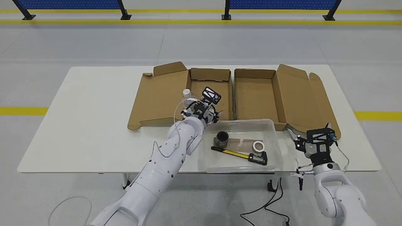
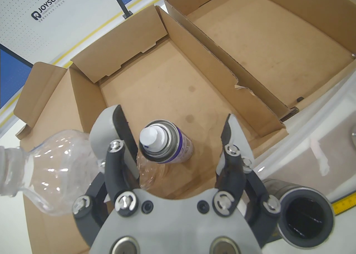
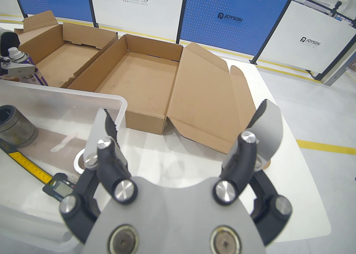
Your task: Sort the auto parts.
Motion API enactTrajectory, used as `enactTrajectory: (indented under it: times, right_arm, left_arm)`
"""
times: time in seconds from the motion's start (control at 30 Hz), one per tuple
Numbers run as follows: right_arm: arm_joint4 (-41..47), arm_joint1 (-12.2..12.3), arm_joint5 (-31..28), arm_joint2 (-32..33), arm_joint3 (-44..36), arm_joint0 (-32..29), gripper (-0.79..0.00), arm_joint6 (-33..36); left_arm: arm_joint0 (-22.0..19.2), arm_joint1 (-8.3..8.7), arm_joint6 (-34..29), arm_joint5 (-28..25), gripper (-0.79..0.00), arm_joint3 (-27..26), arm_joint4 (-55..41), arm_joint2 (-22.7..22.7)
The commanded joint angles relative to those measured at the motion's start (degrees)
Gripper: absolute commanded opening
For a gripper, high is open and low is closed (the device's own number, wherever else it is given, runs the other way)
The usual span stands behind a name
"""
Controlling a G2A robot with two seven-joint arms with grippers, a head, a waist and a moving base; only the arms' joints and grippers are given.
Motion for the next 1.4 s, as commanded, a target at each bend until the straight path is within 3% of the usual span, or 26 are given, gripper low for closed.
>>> enactTrajectory:
  times: [0.0,0.23,0.37,0.53,0.73,0.87,1.1,1.17,1.37]
  right_arm:
    - [0.00,0.00,0.00,0.00,0.00,0.00,0.000,0.00]
    - [0.00,0.00,0.00,0.00,0.00,0.00,0.000,0.00]
    - [0.00,0.00,0.00,0.00,0.00,0.00,0.000,0.00]
    - [0.00,0.00,0.00,0.00,0.00,0.00,0.000,0.00]
    - [0.00,0.00,0.00,0.00,0.00,0.00,0.000,0.00]
    - [0.00,0.00,0.00,0.00,0.00,0.00,0.000,0.00]
    - [0.00,0.00,0.00,0.00,0.00,0.00,0.000,0.00]
    - [0.00,0.00,0.00,0.00,0.00,0.00,0.000,0.00]
    - [0.00,0.00,0.00,0.00,0.00,0.00,0.000,0.00]
  left_arm:
    - [0.34,0.05,-0.04,-0.45,0.000,-1.58,0.28,0.09]
    - [2.85,0.38,-2.31,-2.00,0.000,-10.72,0.43,-0.11]
    - [4.80,0.24,-12.29,0.02,0.000,-17.51,-4.93,-1.66]
    - [6.90,0.45,-22.40,1.23,0.000,-25.70,-4.61,-1.72]
    - [10.70,1.10,-31.57,0.63,0.000,-31.64,-2.31,-1.88]
    - [13.84,1.68,-35.49,-3.55,0.000,-35.53,-1.88,-1.54]
    - [15.98,1.81,-41.47,-4.08,0.000,-38.55,-6.12,-1.37]
    - [16.32,1.93,-38.85,-5.56,0.000,-38.75,-5.30,-0.66]
    - [16.95,1.21,-40.82,1.95,0.000,-37.60,-13.95,-1.04]
